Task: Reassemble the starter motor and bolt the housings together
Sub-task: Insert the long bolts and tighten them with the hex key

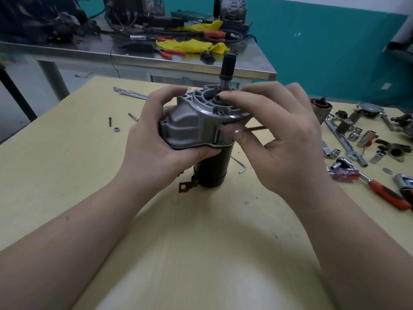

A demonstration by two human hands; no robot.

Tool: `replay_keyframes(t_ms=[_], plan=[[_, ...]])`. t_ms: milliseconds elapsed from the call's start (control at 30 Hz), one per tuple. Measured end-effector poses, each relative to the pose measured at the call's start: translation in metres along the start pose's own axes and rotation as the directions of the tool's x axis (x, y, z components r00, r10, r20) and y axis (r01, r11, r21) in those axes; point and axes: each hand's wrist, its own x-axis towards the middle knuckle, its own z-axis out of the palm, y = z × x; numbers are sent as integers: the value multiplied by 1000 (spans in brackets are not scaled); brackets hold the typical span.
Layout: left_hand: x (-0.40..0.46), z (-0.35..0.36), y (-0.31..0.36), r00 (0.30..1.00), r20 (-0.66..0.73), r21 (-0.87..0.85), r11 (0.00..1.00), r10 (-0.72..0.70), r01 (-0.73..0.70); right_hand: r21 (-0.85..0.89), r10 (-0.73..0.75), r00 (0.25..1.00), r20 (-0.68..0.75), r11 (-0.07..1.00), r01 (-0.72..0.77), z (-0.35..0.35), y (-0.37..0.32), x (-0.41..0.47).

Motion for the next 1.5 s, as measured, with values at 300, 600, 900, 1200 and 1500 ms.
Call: replay_keyframes(t_ms=[300, 600, 900, 1200, 1500], plan=[[1, 2, 1, 1000, 6, -12, 999, 30, -30, 20, -61, 996, 72, 998, 60, -5, 5, 4], [2, 1, 0, 999, 22, -31, 999, 26, -26, 18, -52, 993, 105, 999, 50, -3, 3, 11], [3, 2, 0, 1000, 14, -6, 1000, 6, -6, 43, 25, 984, 177, 999, -33, -4, 0, 18], [1, 0, 1, 999, 36, 18, 1000, -8, 8, 36, 9, 988, 152, 999, -15, -3, -2, 16], [3, -3, 4, 998, 59, 43, 999, -20, 18, 127, -10, 992, 127, 992, -7, -3, 7, 22]])
